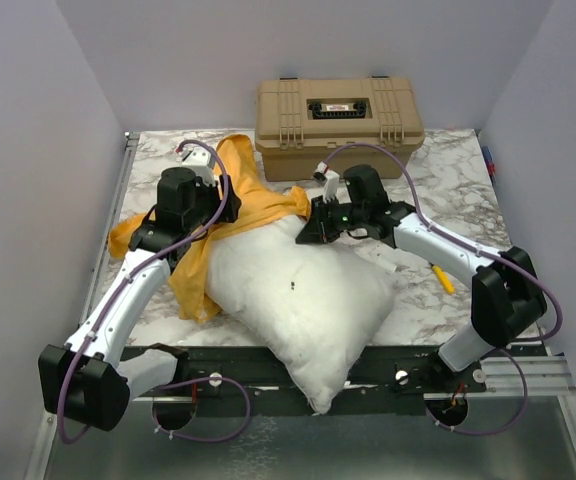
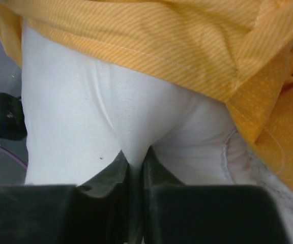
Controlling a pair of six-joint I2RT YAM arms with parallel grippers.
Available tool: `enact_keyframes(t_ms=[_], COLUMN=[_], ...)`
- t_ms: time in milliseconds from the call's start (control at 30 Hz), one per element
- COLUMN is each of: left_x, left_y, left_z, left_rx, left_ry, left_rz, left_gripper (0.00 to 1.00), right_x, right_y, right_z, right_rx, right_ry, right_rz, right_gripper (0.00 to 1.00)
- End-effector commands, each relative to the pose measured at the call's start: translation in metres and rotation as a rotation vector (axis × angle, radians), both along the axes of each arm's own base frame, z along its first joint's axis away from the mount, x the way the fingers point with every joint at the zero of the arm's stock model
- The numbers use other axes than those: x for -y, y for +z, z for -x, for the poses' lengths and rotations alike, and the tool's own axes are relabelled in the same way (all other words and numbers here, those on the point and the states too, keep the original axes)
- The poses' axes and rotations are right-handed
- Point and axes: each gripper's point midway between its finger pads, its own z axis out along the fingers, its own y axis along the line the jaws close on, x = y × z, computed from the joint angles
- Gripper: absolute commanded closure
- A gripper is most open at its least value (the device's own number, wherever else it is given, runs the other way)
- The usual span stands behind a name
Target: Remove the pillowcase from the pillow
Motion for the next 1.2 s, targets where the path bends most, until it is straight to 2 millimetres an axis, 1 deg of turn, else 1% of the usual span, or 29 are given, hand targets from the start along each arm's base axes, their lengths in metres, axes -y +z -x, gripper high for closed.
enact_keyframes(t_ms=[0, 67, 133, 267, 333, 433, 533, 700, 833, 900, 967, 1000, 1033, 1133, 1167], left_x=[0.026, 0.041, 0.058, 0.086, 0.096, 0.104, 0.107, 0.108, 0.110, 0.114, 0.118, 0.118, 0.119, 0.115, 0.109], left_y=[0.030, 0.038, 0.041, 0.048, 0.046, 0.028, 0.002, -0.035, -0.057, -0.063, -0.069, -0.072, -0.074, -0.074, -0.072], left_z=[-0.009, -0.011, -0.013, -0.021, -0.027, -0.036, -0.039, -0.034, -0.030, -0.026, -0.021, -0.020, -0.019, -0.022, -0.026], left_rx=[0.048, 0.046, 0.033, 0.032, 0.024, -0.025, -0.095, -0.175, -0.224, -0.243, -0.259, -0.265, -0.270, -0.264, -0.252], left_ry=[-0.091, -0.145, -0.193, -0.242, -0.264, -0.283, -0.295, -0.306, -0.321, -0.341, -0.360, -0.365, -0.368, -0.346, -0.316], left_rz=[0.049, 0.073, 0.078, 0.019, -0.021, -0.089, -0.137, -0.175, -0.189, -0.184, -0.182, -0.183, -0.185, -0.205, -0.222], left_gripper=[0.34, 0.34, 0.34, 0.34, 0.34, 0.34, 0.34, 0.34, 0.38, 0.40, 0.47, 0.54, 0.62, 0.94, 1.00], right_x=[-0.003, -0.001, -0.001, -0.001, 0.000, 0.000, 0.001, -0.003, -0.008, -0.008, -0.007, -0.007, -0.007, -0.004, -0.002], right_y=[0.025, 0.030, 0.037, 0.046, 0.050, 0.054, 0.056, 0.058, 0.058, 0.057, 0.057, 0.056, 0.057, 0.060, 0.060], right_z=[0.014, 0.016, 0.017, 0.018, 0.019, 0.020, 0.021, 0.026, 0.030, 0.030, 0.029, 0.030, 0.031, 0.033, 0.035], right_rx=[0.058, 0.082, 0.107, 0.142, 0.154, 0.169, 0.183, 0.205, 0.214, 0.216, 0.217, 0.217, 0.219, 0.225, 0.226], right_ry=[0.073, 0.073, 0.078, 0.079, 0.077, 0.073, 0.070, 0.082, 0.089, 0.085, 0.079, 0.079, 0.079, 0.075, 0.070], right_rz=[-0.028, -0.025, -0.024, -0.012, -0.008, -0.006, 0.006, 0.028, 0.044, 0.049, 0.057, 0.060, 0.060, 0.059, 0.062], right_gripper=[0.98, 0.99, 0.99, 0.99, 0.99, 0.99, 1.00, 0.99, 0.99, 0.99, 0.99, 0.99, 0.99, 0.99, 0.99])
